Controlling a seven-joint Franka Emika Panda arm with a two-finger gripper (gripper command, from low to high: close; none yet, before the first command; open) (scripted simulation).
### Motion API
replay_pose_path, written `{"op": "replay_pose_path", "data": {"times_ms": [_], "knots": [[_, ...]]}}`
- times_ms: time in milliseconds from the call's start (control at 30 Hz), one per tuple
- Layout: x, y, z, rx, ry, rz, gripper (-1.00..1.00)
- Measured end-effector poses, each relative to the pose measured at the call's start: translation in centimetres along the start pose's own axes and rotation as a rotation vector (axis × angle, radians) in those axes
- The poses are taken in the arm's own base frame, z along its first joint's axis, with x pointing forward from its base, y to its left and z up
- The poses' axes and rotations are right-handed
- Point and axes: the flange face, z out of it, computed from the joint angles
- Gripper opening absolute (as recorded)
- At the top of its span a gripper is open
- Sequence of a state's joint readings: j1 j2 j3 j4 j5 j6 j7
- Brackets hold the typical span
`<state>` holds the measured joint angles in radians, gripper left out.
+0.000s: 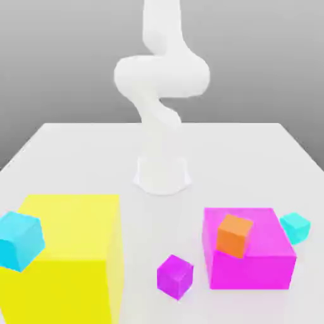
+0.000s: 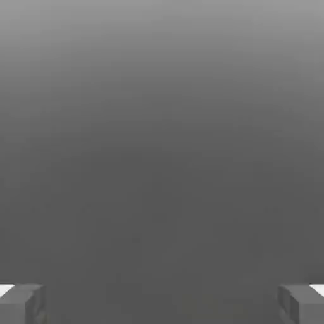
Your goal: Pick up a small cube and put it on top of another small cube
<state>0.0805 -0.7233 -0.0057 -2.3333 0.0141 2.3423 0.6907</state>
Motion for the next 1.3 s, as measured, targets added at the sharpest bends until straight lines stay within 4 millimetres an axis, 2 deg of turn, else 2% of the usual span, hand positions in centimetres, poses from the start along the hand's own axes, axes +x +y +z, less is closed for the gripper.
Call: {"op": "replay_pose_path", "data": {"times_ms": [100, 200, 333, 433, 533, 633, 800, 867, 1067, 1100, 1300], "knots": [[-3.4, -2.1, 6.0, 0.008, -0.114, -0.194, 0.00], [-7.8, -3.8, 11.2, 0.021, -0.217, -0.384, 0.00], [-14.8, -5.4, 17.1, 0.045, -0.347, -0.643, 0.00], [-20.9, -5.9, 20.7, 0.067, -0.439, -0.841, 0.00], [-27.2, -5.6, 23.6, 0.092, -0.527, -1.041, 0.00], [-33.5, -4.5, 25.9, 0.118, -0.612, -1.243, 0.00], [-44.7, -1.2, 27.6, 0.179, -0.747, -1.612, 0.00], [-47.9, 1.0, 28.3, 0.194, -0.796, -1.741, 0.00], [-52.0, 4.5, 32.7, 0.201, -0.827, -1.813, 0.00], [-52.5, 5.0, 33.4, 0.201, -0.827, -1.813, -1.00], [-52.7, 5.3, 33.7, 0.199, -0.829, -1.813, -1.00]]}}
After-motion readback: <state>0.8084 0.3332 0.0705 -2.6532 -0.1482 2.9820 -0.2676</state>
